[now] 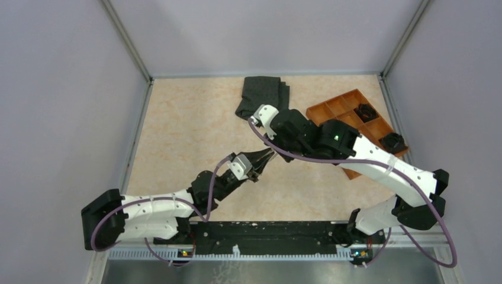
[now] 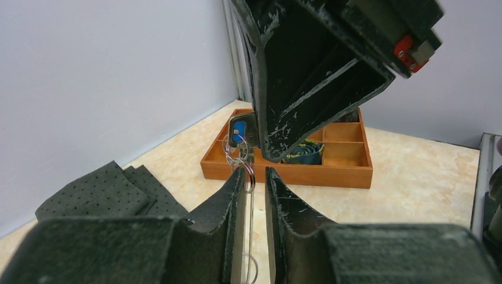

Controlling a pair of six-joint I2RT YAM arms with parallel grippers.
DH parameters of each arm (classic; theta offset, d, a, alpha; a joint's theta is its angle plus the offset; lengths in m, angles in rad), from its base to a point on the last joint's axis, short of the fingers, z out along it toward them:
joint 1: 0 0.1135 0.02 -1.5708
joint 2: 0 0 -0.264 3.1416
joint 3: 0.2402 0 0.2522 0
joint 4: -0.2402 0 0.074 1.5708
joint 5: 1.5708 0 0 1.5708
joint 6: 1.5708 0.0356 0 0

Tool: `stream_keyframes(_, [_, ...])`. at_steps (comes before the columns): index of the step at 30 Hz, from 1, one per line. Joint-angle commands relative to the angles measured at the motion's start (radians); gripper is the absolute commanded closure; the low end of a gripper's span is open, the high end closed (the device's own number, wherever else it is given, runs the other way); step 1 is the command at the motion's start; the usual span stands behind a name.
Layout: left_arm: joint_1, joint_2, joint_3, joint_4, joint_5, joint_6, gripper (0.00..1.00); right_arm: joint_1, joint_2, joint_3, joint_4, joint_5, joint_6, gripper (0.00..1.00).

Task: Remove the keys from the keyring
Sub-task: Remove the key from the keyring.

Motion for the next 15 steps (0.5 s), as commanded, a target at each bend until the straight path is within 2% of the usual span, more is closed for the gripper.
stream_keyframes(1, [0.000, 0.026, 0.049, 0.021, 0.001, 0.000, 0.76, 0.029, 0.001, 0.078, 0.021, 0.013, -0.003, 1.00])
stream_keyframes(8, [0.000, 0.070, 0.083, 0.028, -0.072, 0.010, 0.79, 0.043, 0.006, 0.096, 0.005, 0.016, -0.004, 1.00])
stream_keyframes(15, [-0.001, 0.036, 0.065, 0.045, -0.035, 0.007, 0.80, 0.047, 0.002, 0.090, -0.006, 0.021, 0.005, 1.00])
